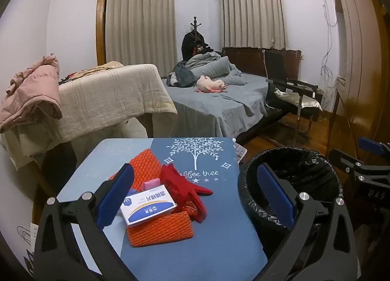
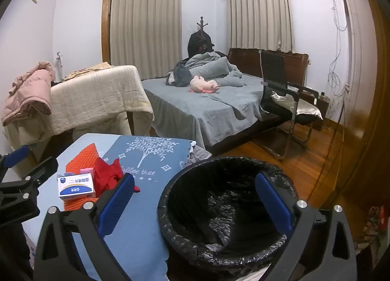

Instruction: Collect trash

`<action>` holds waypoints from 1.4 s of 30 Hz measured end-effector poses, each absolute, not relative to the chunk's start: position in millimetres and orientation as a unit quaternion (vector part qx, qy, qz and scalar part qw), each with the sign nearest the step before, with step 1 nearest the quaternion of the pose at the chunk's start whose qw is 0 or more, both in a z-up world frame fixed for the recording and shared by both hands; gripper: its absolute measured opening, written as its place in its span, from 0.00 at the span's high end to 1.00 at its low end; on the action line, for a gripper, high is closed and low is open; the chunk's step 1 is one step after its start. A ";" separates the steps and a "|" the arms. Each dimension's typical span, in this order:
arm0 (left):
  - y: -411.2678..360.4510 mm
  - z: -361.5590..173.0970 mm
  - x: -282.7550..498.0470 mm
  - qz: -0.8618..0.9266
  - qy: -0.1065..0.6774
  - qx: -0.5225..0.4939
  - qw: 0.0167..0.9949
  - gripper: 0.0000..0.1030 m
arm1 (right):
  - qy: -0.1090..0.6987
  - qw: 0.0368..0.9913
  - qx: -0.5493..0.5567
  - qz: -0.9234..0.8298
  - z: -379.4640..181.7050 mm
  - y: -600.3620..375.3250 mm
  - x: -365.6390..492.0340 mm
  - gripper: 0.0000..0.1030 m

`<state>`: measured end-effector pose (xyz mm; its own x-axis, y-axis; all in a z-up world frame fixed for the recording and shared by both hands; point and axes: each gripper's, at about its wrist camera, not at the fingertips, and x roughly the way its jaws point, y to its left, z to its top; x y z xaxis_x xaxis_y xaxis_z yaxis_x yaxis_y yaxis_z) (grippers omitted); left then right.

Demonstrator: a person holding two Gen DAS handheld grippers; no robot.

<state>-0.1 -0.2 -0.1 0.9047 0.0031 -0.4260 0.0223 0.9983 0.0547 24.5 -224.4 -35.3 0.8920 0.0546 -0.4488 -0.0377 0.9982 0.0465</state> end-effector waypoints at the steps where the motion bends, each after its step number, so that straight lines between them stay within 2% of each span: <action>1: 0.3 0.1 0.1 -0.007 0.219 0.024 0.975 0.05 | 0.231 0.973 0.018 0.024 -35.3 -223.9 24.5 0.06; 42: 10.1 -8.3 -0.2 -0.007 0.223 0.015 0.975 0.05 | 0.233 0.972 0.018 0.025 -38.9 -218.0 27.9 0.06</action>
<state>-0.2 10.1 -8.3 0.9007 -0.0074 -0.4344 0.0212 0.9994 0.0269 27.9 -218.0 -38.9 0.8905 0.0562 -0.4514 -0.0398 0.9982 0.0457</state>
